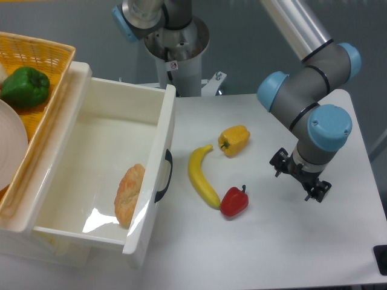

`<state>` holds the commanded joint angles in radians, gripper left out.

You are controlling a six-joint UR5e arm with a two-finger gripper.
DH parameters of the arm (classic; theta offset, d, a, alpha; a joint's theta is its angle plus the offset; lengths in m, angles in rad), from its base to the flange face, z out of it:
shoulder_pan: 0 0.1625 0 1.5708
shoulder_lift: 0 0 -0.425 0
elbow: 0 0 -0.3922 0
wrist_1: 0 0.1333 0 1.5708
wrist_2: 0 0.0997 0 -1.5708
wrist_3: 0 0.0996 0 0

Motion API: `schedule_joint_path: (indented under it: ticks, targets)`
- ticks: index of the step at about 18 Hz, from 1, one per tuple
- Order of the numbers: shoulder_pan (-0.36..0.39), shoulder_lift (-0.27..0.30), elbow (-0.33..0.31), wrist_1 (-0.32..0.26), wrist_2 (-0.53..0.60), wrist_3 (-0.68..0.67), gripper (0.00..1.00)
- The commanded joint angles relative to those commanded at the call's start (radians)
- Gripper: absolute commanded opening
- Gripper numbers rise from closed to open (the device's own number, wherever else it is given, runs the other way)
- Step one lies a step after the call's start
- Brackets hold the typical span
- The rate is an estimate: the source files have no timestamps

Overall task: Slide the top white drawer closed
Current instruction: 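Move the gripper from beside the peppers toward the open white drawer's front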

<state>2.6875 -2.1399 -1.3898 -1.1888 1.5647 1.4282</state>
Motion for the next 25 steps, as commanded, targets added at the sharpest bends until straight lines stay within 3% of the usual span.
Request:
schedule_joint_path:
  ticks: [5, 10, 19, 20, 21, 23, 25]
  targets:
    - [-0.008, 0.024, -0.049, 0.003, -0.005, -0.031, 1.00]
    - [-0.038, 0.063, -0.133, 0.089, -0.040, -0.296, 1.00]
    - [-0.113, 0.075, -0.149, 0.072, -0.040, -0.451, 0.98]
    - [-0.115, 0.077, -0.147, 0.054, -0.041, -0.469, 0.90]
    - [-0.117, 0.078, -0.147, 0.035, -0.046, -0.495, 0.74]
    - [-0.114, 0.090, -0.147, 0.009, -0.090, -0.526, 0.35]
    - [-0.109, 0.109, -0.147, -0.014, -0.116, -0.535, 0.12]
